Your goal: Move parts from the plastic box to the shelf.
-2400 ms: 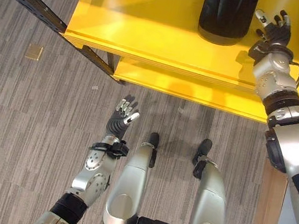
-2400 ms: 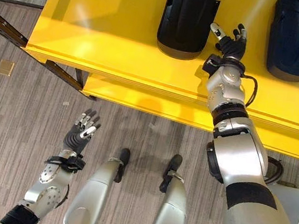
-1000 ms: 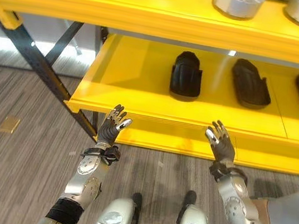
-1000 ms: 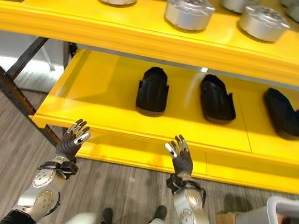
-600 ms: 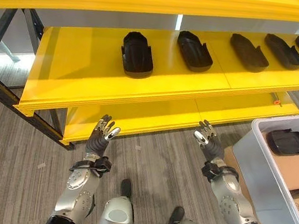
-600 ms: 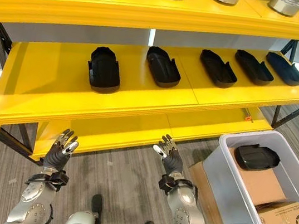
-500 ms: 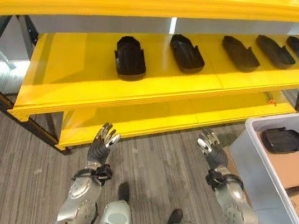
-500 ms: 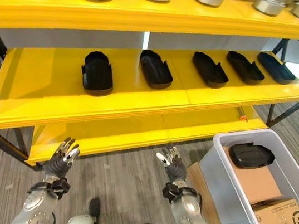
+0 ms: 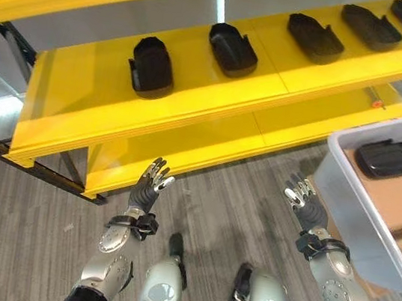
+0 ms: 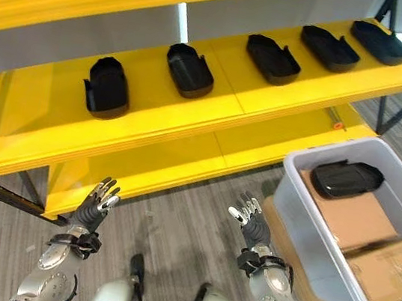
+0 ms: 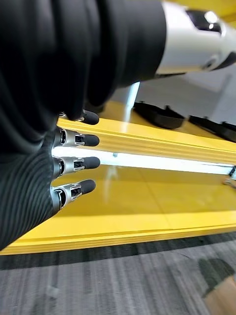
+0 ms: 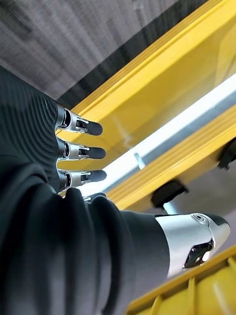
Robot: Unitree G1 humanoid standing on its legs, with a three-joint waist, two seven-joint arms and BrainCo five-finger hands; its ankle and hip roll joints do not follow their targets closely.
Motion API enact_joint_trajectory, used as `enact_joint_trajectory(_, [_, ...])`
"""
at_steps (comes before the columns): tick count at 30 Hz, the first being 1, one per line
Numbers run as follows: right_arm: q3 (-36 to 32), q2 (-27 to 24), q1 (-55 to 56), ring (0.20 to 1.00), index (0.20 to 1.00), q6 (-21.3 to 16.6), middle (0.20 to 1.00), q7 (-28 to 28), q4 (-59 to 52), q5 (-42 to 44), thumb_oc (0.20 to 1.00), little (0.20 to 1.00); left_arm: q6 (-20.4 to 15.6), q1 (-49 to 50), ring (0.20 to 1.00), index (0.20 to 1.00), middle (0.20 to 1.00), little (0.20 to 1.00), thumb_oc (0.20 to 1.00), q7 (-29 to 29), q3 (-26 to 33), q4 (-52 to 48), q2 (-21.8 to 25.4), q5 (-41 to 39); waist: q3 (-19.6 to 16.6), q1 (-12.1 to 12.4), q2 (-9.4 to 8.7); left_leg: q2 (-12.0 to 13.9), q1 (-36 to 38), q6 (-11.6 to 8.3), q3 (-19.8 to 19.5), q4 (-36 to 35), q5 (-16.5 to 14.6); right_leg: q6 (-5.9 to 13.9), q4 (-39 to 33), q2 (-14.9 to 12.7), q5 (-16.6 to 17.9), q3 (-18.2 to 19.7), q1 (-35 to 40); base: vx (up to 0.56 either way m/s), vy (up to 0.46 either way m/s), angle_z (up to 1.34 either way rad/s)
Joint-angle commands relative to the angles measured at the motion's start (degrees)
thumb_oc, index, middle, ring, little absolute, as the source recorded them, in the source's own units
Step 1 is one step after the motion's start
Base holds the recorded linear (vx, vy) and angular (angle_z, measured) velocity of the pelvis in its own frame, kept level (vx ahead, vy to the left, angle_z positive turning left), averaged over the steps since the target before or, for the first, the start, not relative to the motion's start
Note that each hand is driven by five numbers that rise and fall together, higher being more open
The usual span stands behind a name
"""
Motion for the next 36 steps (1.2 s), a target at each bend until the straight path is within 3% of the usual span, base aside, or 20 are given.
enact_joint_trajectory(1, [0.1, 0.5, -1.9, 1.0, 1.0, -2.8, 1.0, 0.2, -4.4, -4.4, 1.0, 1.0, -1.6, 0.8, 1.0, 1.0, 1.0, 1.0, 1.0, 2.4, 2.3, -4.9, -0.7, 1.5, 3.3, 2.9, 0.24, -4.7, -3.1, 4.71, -8.9, 3.8, -11.0, 5.76, -12.6, 1.8, 7.9, 7.3, 6.2, 0.33, 0.016, -1.3])
enact_joint_trajectory(2, [1.6, 1.3, -4.0, 1.0, 1.0, -3.3, 1.0, 0.0, -2.8, -5.0, 1.0, 1.0, -2.2, 1.0, 1.0, 1.0, 1.0, 1.0, 1.0, 3.6, 2.7, -4.7, -1.7, 1.0, 4.1, 4.8, 0.75, -6.2, -5.9, 4.11, -14.0, -1.6, -8.4, 5.57, -11.0, 3.4, 7.0, 10.1, 6.5, 0.29, 0.041, -2.53])
enact_joint_trajectory(3, [2.1, 1.6, -5.0, 1.0, 1.0, -3.2, 1.0, 0.0, -2.1, -4.9, 1.0, 1.0, -2.3, 1.0, 1.0, 1.0, 1.0, 1.0, 1.0, 3.7, 2.7, -4.7, -1.9, 0.7, 4.4, 5.4, 1.08, -6.7, -6.1, 3.68, -15.6, -3.4, -7.6, 5.34, -10.1, 4.3, 6.7, 11.3, 6.4, 0.34, 0.139, -2.99])
enact_joint_trajectory(4, [3.4, 2.4, -7.4, 1.0, 1.0, -3.2, 1.0, -0.8, -0.2, -4.9, 1.0, 1.0, -2.2, 0.3, 1.0, 1.0, 1.0, 1.0, 1.0, 4.7, 2.6, -4.0, -2.5, 0.0, 3.8, 6.9, 1.8, -7.6, -6.6, 2.66, -21.2, -8.5, -4.9, 5.26, -8.9, 6.6, 5.2, 15.4, 7.5, 0.27, 0.142, -3.05])
enact_joint_trajectory(5, [3.3, 2.5, -7.7, 1.0, 1.0, -3.2, 1.0, -0.9, 0.0, -5.0, 1.0, 1.0, -2.0, 0.1, 1.0, 1.0, 1.0, 1.0, 1.0, 4.7, 2.5, -3.8, -2.5, -0.2, 3.5, 7.2, 1.84, -8.2, -6.3, 2.6, -22.0, -9.4, -5.0, 5.34, -8.7, 6.9, 4.9, 17.0, 7.9, 0.31, 0.25, -2.36])
enact_joint_trajectory(6, [3.9, 2.8, -7.7, 1.0, 1.0, -2.9, 1.0, -0.5, -0.3, -5.3, 1.0, 1.0, -1.7, 0.7, 1.0, 1.0, 1.0, 1.0, 1.0, 4.5, 2.3, -4.1, -2.8, -1.0, 1.8, 7.3, 1.61, -8.3, -2.2, 4.12, -24.5, -10.7, -7.9, 5.77, -7.9, 7.8, 4.1, 19.9, 7.7, 0.18, 0.193, -2.39])
enact_joint_trajectory(7, [3.6, 3.1, -7.2, 1.0, 1.0, -2.9, 1.0, -0.4, -0.5, -4.9, 1.0, 1.0, -1.9, 0.1, 1.0, 1.0, 1.0, 1.0, 1.0, 4.7, 2.4, -4.0, -3.1, -1.6, 1.2, 6.5, 1.05, -8.2, -2.4, 3.81, -23.0, -8.2, -9.1, 5.87, -8.6, 7.3, 4.4, 20.2, 8.1, 0.25, 0.258, -2.26])
enact_joint_trajectory(10, [3.2, 3.7, -6.6, 1.0, 1.0, -1.7, 1.0, -0.1, -0.4, -4.0, 1.0, 1.0, -1.5, -2.1, 1.0, 1.0, 1.0, 1.0, 1.0, 3.7, 0.4, -3.6, -1.8, -2.6, -2.3, 3.3, -0.76, -9.3, 1.1, 6.02, -15.7, -2.4, -16.9, 7.63, -12.2, 3.8, 4.6, 23.9, 12.1, 0.33, 0.319, -0.53])
enact_joint_trajectory(15, [3.1, 4.4, -6.6, 1.0, 1.0, -0.9, 1.0, -0.1, 0.5, -3.8, 1.0, 1.0, -1.1, -3.3, 1.0, 1.0, 1.0, 1.0, 1.0, 4.3, 0.2, -3.5, -0.6, -2.2, -5.2, 2.2, -1.78, -9.6, 4.6, 7.46, -10.5, 0.7, -22.7, 9.67, -16.3, 0.6, 6.7, 26.4, 14.6, 0.22, 0.221, -0.45])
enact_joint_trajectory(33, [3.5, 4.9, -4.8, 1.0, 1.0, -1.3, 1.0, 0.3, -0.3, -3.1, 1.0, 1.0, -1.2, -2.6, 1.0, 1.0, 1.0, 1.0, 1.0, 2.9, -0.1, -4.4, 0.6, -1.5, -7.8, 2.2, -3.34, -11.6, 5.8, 8.98, -9.9, -1.2, -25.1, 12.01, -23.6, -2.2, 11.7, 27.3, 15.7, 0.04, 0.043, -0.01])
enact_joint_trajectory(36, [4.0, 4.8, -5.5, 1.0, 1.0, -1.3, 1.0, 0.3, -0.5, -3.4, 1.0, 1.0, -1.2, -2.2, 1.0, 1.0, 1.0, 1.0, 1.0, 2.6, -0.1, -5.0, 1.2, -1.2, -7.5, 3.0, -3.39, -12.3, 5.2, 10.14, -9.9, -0.3, -26.2, 12.79, -23.1, -2.7, 12.4, 28.1, 14.9, 0.03, 0.122, -0.05])
